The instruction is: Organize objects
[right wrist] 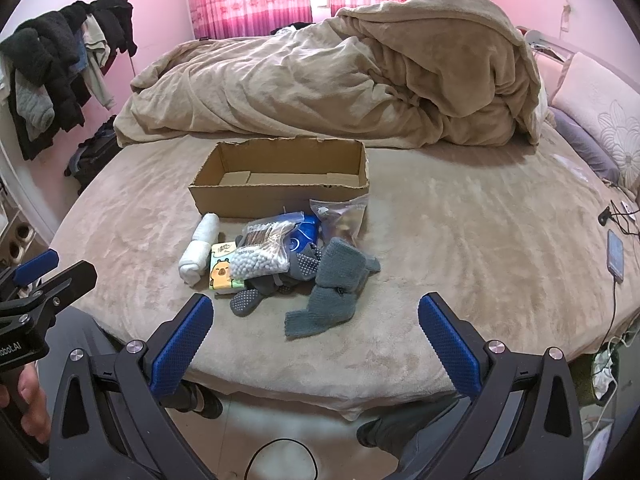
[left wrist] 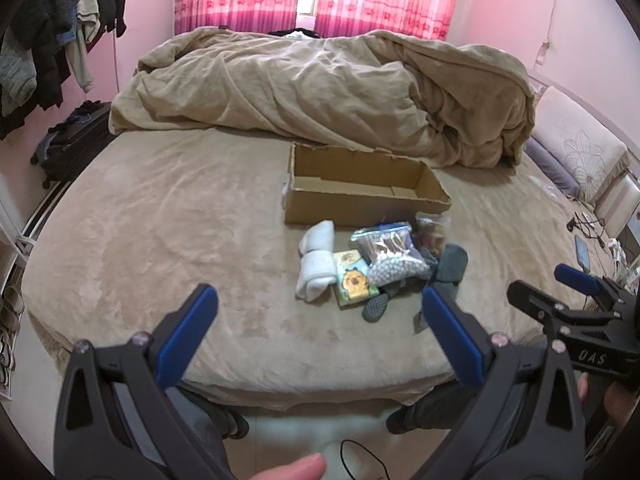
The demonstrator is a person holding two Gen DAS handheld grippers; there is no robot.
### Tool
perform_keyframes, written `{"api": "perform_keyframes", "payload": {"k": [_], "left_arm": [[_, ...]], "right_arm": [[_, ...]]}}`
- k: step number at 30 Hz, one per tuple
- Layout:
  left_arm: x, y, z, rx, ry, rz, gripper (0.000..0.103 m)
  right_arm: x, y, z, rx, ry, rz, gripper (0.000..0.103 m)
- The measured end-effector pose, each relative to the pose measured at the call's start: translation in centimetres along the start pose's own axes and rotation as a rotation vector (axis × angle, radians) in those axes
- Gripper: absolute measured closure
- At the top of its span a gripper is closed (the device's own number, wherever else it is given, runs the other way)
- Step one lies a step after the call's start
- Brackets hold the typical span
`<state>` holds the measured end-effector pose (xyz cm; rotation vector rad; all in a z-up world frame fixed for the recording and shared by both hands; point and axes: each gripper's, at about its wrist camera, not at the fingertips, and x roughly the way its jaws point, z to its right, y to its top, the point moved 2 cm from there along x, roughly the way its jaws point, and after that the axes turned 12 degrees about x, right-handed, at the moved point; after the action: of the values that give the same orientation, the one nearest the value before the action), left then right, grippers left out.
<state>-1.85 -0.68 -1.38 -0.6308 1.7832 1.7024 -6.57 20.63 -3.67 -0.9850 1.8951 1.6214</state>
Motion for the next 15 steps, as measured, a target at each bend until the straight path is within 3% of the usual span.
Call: {"api": "perform_keyframes", "payload": {"k": [15], "left_arm": [[2.5, 0.5, -0.7, -0.011, -0.026, -0.002, 0.000]], "right_arm": [[1.3, 0.3, 0.0, -0.017, -0.021, -0.008, 0.000]]}}
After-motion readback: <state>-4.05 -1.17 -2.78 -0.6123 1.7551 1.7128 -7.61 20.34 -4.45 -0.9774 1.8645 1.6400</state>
